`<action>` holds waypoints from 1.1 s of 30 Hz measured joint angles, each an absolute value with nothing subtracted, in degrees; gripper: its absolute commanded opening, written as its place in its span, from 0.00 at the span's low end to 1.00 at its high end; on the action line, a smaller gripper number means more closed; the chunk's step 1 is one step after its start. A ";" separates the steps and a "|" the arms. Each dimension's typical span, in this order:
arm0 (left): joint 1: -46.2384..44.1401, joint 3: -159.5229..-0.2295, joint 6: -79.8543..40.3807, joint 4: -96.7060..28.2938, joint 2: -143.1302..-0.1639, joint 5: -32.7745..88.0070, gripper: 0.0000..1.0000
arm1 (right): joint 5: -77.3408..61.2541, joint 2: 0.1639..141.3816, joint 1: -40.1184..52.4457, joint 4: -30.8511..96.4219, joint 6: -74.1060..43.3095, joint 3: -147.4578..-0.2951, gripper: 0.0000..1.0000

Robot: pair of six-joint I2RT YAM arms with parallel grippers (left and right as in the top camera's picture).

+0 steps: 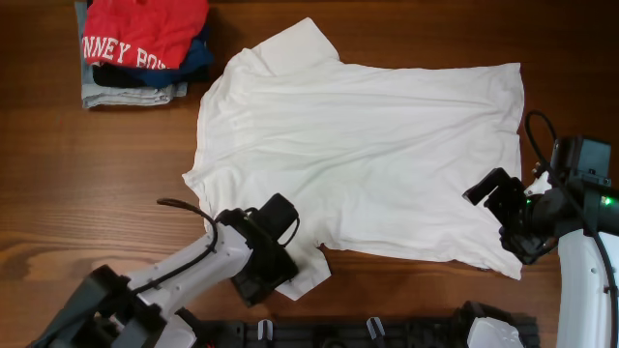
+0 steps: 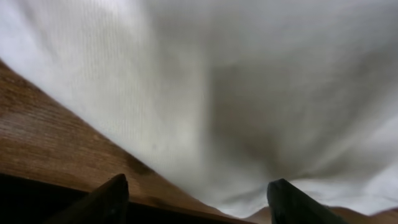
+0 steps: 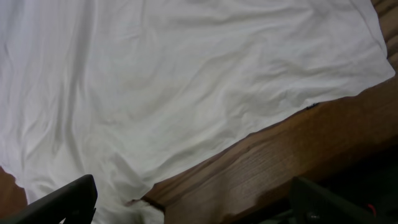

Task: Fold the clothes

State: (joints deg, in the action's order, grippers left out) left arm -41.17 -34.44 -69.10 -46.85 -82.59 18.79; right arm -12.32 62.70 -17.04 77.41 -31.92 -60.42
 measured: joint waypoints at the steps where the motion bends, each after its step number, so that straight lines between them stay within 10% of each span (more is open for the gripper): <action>1: -41.21 -34.44 -68.97 -46.85 -82.76 18.96 0.31 | -10.83 62.70 -17.04 77.38 -33.47 -60.20 1.00; 4: -41.21 -34.44 -69.41 -46.44 -82.83 19.09 0.13 | -7.31 62.76 -17.04 75.70 -38.17 -56.10 1.00; 12: -41.21 -34.44 -69.52 -46.19 -82.83 19.05 0.04 | -4.19 68.38 -17.04 70.57 -49.84 -46.30 1.00; 33: -41.21 -34.44 -69.36 -46.19 -82.85 19.00 0.04 | 4.62 78.94 -24.21 60.31 -61.08 -40.91 0.92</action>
